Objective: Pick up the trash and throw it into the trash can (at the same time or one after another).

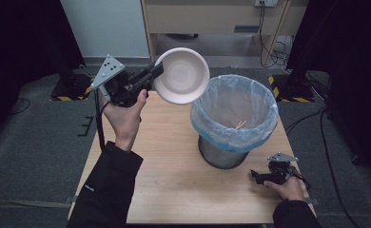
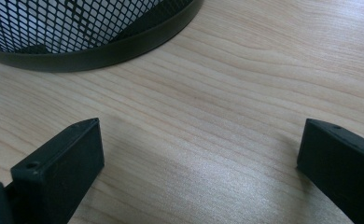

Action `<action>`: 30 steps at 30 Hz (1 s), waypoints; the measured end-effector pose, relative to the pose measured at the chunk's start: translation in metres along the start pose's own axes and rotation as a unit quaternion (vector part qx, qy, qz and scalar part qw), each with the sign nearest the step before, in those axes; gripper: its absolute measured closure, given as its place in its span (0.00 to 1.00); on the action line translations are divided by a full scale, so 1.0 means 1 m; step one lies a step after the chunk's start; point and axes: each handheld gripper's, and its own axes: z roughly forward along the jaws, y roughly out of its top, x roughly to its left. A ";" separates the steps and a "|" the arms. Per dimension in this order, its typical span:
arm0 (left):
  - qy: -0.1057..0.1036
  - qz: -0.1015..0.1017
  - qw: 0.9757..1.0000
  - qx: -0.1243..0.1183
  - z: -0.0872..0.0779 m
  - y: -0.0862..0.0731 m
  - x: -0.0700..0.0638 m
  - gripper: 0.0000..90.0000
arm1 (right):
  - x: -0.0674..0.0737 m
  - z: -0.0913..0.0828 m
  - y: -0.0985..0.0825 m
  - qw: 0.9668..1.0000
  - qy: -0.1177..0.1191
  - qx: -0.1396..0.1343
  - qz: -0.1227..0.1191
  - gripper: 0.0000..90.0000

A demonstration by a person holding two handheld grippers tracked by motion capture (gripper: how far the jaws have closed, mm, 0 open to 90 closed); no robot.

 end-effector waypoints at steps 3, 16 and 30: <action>-0.004 -0.002 1.000 0.000 0.005 0.000 -0.003 0.93 | 0.000 0.000 0.000 1.000 0.000 -0.001 0.001 0.01; -0.022 -0.002 1.000 0.009 0.030 -0.009 -0.019 0.93 | 0.000 0.000 0.000 1.000 -0.001 -0.002 0.000 0.01; -0.039 0.000 0.999 0.024 0.056 -0.020 -0.035 0.93 | 0.000 0.000 0.000 1.000 -0.001 -0.002 0.000 0.01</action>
